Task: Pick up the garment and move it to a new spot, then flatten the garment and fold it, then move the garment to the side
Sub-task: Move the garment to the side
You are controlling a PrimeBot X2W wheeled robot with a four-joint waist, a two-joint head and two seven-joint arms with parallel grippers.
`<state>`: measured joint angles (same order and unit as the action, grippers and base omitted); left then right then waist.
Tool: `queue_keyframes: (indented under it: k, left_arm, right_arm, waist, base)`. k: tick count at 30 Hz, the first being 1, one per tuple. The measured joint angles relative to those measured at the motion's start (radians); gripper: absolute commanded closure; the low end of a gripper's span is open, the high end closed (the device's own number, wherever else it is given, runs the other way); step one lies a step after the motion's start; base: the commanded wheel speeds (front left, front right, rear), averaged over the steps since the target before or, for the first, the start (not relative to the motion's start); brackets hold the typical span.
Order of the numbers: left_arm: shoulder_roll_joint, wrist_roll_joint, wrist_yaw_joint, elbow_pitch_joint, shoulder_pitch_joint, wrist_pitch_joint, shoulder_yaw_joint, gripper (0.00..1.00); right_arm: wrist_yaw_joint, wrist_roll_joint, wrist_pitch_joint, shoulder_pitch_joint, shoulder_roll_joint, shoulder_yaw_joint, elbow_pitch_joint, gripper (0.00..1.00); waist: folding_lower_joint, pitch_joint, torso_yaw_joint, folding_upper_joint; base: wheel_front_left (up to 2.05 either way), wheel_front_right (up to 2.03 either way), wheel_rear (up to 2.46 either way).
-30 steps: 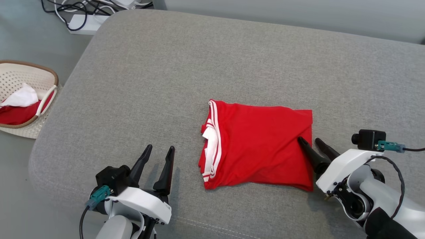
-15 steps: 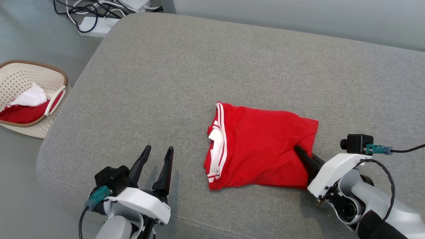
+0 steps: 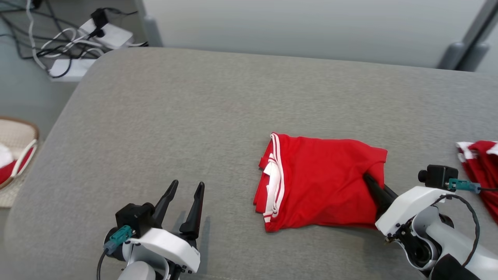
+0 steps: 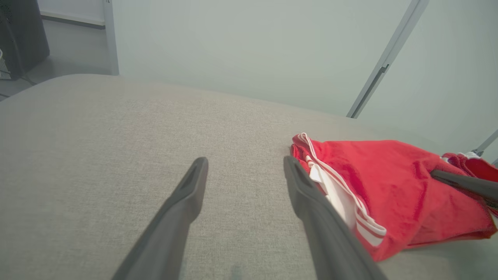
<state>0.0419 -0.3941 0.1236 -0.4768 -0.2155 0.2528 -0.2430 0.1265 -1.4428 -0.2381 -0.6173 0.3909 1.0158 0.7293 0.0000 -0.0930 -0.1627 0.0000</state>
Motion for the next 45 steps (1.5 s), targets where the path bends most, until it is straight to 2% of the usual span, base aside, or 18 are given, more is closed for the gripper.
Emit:
queue_keyframes:
  k: [12, 18, 22, 24, 28, 30, 34, 35, 45]
  left_arm:
    - [0.003, 0.023, 0.0, -0.011, 0.017, 0.0, 0.032, 0.0]
    - [0.004, 0.034, 0.0, 0.004, 0.028, 0.0, 0.06, 0.0]
    - [0.003, 0.046, 0.0, 0.019, 0.028, 0.0, 0.067, 0.0]
    - [0.002, 0.054, 0.0, 0.027, 0.028, 0.0, 0.07, 0.0]
    - [0.003, 0.062, 0.0, 0.047, 0.027, 0.0, 0.081, 0.0]
    - [0.003, 0.073, 0.0, 0.049, 0.026, 0.0, 0.081, 0.0]
    - [0.003, 0.082, 0.0, 0.053, 0.023, 0.0, 0.077, 0.0]
    - [0.003, 0.085, 0.0, 0.06, 0.022, 0.0, 0.068, 0.0]
    - [0.003, 0.085, 0.0, 0.078, 0.019, 0.0, 0.058, 0.0]
  right_arm:
    - [0.0, 0.001, -0.002, 0.059, -0.01, -0.01, -0.003, 1.0]
    - [0.0, 0.003, -0.002, 0.059, -0.014, -0.015, -0.002, 1.0]
    - [0.0, 0.014, -0.002, 0.059, -0.017, -0.024, 0.002, 1.0]
    - [0.0, 0.03, -0.002, 0.057, -0.018, -0.031, 0.004, 1.0]
    - [0.0, 0.143, -0.002, 0.019, -0.016, -0.036, 0.03, 1.0]
    - [0.0, 0.206, -0.003, -0.026, -0.014, -0.041, 0.037, 1.0]
    - [0.0, 0.261, -0.009, -0.106, -0.014, -0.064, 0.054, 1.0]
    - [0.0, 0.292, -0.009, -0.171, 0.003, -0.079, 0.077, 1.0]
    - [0.0, 0.319, -0.009, -0.286, 0.067, -0.1, 0.19, 1.0]
  waist:
    - [0.0, 0.041, 0.224, 0.0]
    - [-0.0001, 0.037, 0.34, 0.0]
    - [0.0, 0.02, 0.393, 0.0001]
    - [0.0, 0.004, 0.406, 0.0]
    - [0.0, -0.022, 0.417, 0.0]
    - [-0.0001, -0.033, 0.417, 0.0]
    - [0.0, -0.046, 0.408, 0.0]
    - [0.0, -0.056, 0.391, 0.0]
    - [0.0, -0.097, 0.33, 0.0]
  base:
    - [0.0, 0.0, 0.0]
    - [0.0, 0.0, 0.0]
    - [0.0, 0.0, 0.0]
    - [0.0, 0.0, 0.0]
    - [0.0, 0.0, 0.0]
    - [0.0, 0.0, 0.0]
    - [0.0, 0.0, 0.0]
    - [0.0, 0.0, 0.0]
    - [0.0, 0.0, 0.0]
